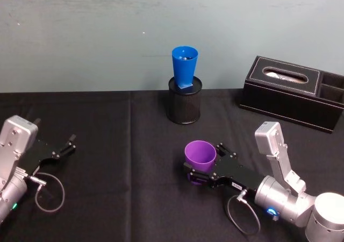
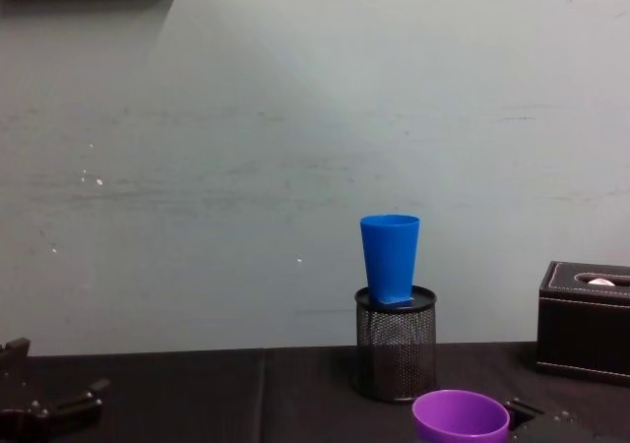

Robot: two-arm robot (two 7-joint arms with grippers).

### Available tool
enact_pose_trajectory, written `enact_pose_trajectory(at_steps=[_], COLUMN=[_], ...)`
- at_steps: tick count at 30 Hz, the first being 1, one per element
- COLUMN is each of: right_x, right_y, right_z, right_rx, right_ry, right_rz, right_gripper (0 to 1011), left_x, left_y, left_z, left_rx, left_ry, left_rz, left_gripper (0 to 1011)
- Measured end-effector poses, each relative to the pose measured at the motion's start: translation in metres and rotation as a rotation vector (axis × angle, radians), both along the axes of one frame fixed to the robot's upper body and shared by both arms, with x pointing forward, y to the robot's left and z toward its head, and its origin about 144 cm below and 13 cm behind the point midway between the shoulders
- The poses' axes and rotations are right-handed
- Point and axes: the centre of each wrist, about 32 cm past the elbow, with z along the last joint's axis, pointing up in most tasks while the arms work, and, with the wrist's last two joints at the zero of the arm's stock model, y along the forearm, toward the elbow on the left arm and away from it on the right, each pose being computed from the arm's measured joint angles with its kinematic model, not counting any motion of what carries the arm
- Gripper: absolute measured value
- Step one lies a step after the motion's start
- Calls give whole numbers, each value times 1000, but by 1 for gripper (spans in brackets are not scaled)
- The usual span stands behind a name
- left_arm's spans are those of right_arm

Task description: Pick up one cup with a gripper and tap it against the other cup.

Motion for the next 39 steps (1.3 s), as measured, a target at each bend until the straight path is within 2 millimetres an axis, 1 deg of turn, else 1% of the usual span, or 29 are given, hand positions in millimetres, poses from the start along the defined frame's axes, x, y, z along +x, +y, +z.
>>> enact_pose_trajectory(at_steps=[10,12,14,16,17,19,21,31,39], right_x=[0,0,0,0,0,0,0,0,0], right_y=[0,0,0,0,0,0,0,0,0], right_z=[0,0,0,0,0,0,0,1,1], right_rx=[-1,-1,-1,-2,-2,-2,-2,-2,-2], right_ry=[1,1,2,2,2,2,2,2,3], right_rz=[0,0,0,0,0,0,0,-1,-1], right_gripper=[995,948,927,841,841,784,764,718,715], left_x=[0,0,0,0,0,0,0,0,0], left_y=[0,0,0,0,0,0,0,0,0], left_z=[0,0,0,0,0,0,0,0,0], left_rx=[0,0,0,0,0,0,0,0,0], left_ry=[0,0,0,0,0,0,0,0,0], left_rz=[0,0,0,0,0,0,0,0,0], left_gripper=[1000,1000,1000,1000,1000,1000,1000,1000,1000])
